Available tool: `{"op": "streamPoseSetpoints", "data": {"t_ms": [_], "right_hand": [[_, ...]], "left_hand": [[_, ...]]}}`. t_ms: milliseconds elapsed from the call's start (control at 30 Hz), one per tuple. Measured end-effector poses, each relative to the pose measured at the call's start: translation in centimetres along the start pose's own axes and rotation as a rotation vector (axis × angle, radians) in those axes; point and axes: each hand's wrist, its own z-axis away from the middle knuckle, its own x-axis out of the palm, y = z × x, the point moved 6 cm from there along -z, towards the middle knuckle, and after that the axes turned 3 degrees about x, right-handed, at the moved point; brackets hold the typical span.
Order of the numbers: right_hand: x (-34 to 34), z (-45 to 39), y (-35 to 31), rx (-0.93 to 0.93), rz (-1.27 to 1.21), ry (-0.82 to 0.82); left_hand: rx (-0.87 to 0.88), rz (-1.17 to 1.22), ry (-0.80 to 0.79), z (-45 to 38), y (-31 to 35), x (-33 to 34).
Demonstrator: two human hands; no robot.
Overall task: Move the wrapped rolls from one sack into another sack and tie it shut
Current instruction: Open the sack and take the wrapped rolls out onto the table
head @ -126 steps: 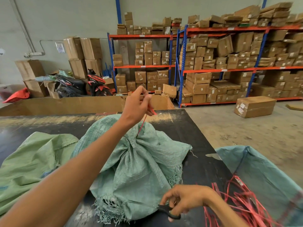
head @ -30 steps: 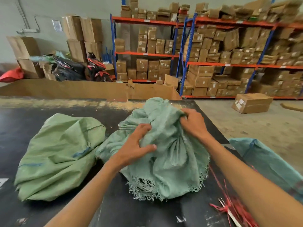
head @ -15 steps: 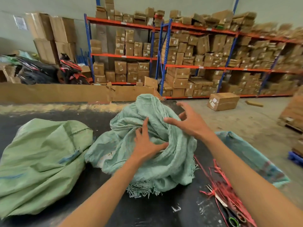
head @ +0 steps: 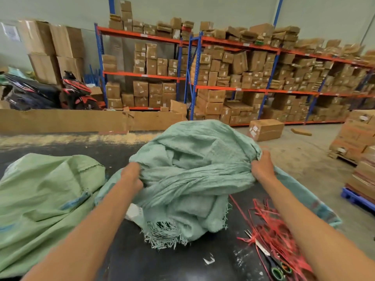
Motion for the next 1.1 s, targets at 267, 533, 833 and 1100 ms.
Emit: {"op": "streamPoseSetpoints", "data": {"t_ms": [267,533,833,1100], "right_hand": [[1.2,-2.1,5.1,-0.015,0.238,0.063],[10.4,8.6,-5.1,-1.103,0.33,-0.656],[9.9,3.3,2.7,-0.335,0.523,-1.027],[6.3,-2.2,-4.8,-0.542,0.342,-0.509]], "left_hand": [[0.051,0.072,-0.381,5.6,5.2,1.3],[0.354,-0.879,-0.182,7.1,5.0,4.0],[0.273,-0.057,0.194,-2.7,13.5,-2.2],[0.315,-0.331,-0.086,5.4,11.7,3.0]]}}
